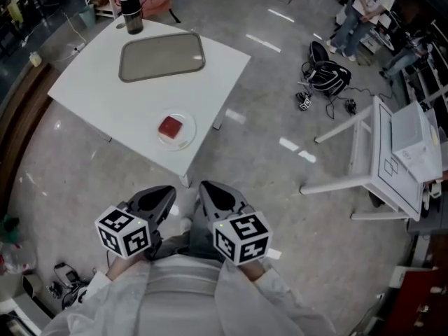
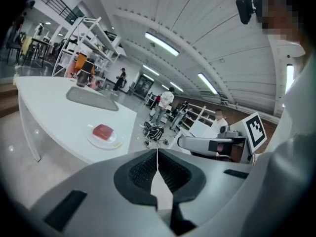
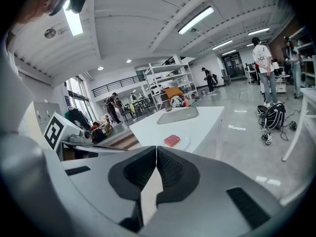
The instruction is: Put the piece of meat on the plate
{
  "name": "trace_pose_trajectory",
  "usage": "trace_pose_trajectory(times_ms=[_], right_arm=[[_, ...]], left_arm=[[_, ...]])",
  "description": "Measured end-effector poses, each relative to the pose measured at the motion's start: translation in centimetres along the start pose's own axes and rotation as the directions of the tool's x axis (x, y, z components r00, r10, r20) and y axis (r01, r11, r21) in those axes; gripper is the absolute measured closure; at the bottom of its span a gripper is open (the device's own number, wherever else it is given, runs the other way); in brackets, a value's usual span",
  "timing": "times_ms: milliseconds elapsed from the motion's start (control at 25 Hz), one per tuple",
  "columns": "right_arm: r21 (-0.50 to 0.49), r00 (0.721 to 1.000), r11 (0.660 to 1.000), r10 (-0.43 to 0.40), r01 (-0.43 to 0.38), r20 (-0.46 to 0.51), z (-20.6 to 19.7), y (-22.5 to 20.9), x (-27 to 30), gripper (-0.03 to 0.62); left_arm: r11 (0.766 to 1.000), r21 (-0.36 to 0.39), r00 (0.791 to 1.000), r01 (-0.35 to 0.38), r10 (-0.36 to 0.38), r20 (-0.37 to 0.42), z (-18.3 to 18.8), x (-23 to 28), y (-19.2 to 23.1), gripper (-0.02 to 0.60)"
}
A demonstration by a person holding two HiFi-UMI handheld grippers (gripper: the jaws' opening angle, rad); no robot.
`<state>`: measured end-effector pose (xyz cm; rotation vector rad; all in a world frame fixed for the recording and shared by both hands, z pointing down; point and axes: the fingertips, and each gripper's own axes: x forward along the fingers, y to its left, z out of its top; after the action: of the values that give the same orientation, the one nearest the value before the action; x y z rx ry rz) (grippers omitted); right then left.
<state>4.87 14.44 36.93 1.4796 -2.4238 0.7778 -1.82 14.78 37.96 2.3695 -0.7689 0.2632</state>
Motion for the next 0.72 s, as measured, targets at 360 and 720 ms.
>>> trace_pose_trajectory(times_ms=[360, 720], right_arm=[[-0.036, 0.991, 0.992, 0.122, -0.123, -0.048, 2.8, -1.7, 6.2, 0.579], [-0.085, 0.971, 0.971, 0.211, -0.221, -0.116, 5.9, -4.8, 10.6, 0.579]], left_arm=[[0.998, -0.027, 0.999, -0.05, 0.05, 0.014, 3.6, 2.1, 3.6, 0.568], [0.989, -0.085, 0.992, -0.118, 0.122, 0.041, 7.3, 6.8, 7.2, 0.568]])
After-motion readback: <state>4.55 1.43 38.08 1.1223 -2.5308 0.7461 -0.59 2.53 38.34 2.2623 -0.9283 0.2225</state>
